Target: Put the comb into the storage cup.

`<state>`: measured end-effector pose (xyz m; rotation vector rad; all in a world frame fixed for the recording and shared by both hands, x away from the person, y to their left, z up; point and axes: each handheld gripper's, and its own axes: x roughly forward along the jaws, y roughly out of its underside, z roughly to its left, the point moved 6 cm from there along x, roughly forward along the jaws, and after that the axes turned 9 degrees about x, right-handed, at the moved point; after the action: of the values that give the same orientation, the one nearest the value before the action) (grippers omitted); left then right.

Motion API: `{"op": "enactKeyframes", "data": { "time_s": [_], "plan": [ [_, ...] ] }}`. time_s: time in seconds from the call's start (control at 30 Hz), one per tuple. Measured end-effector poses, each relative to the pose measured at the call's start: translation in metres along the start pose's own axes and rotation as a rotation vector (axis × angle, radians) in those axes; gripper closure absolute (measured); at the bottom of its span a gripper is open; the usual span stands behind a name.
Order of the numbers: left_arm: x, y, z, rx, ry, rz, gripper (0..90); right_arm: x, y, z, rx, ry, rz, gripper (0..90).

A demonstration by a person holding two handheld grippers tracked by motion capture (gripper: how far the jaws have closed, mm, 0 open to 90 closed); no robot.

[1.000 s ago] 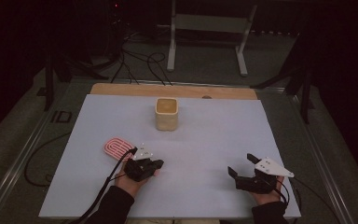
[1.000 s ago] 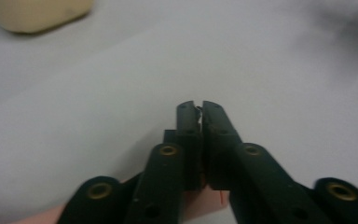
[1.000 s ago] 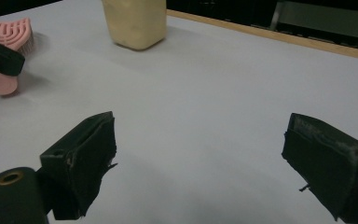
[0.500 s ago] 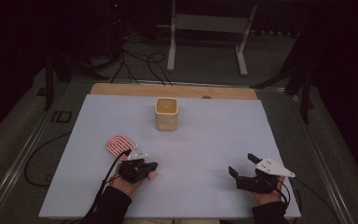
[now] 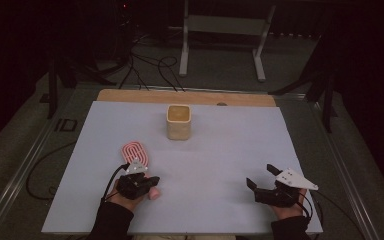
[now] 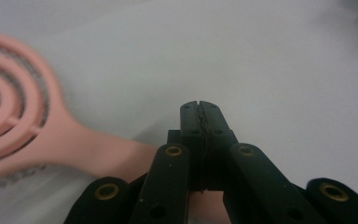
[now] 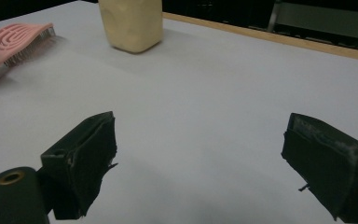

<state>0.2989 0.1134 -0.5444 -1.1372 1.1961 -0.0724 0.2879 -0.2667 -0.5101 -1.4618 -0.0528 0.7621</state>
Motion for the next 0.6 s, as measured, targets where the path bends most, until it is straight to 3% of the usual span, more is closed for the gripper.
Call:
{"op": "enactKeyframes", "data": {
  "time_s": [0.17,0.6],
  "plan": [
    [-0.006,0.008,0.005,-0.006,-0.007,0.017,89.8,0.0,0.0,-0.001,-0.002,0.002,0.0,9.6],
    [-0.027,0.02,0.03,-0.049,-0.082,0.012,89.8,0.0,0.0,0.001,0.0,-0.001,0.001,9.6]
  ]
}}
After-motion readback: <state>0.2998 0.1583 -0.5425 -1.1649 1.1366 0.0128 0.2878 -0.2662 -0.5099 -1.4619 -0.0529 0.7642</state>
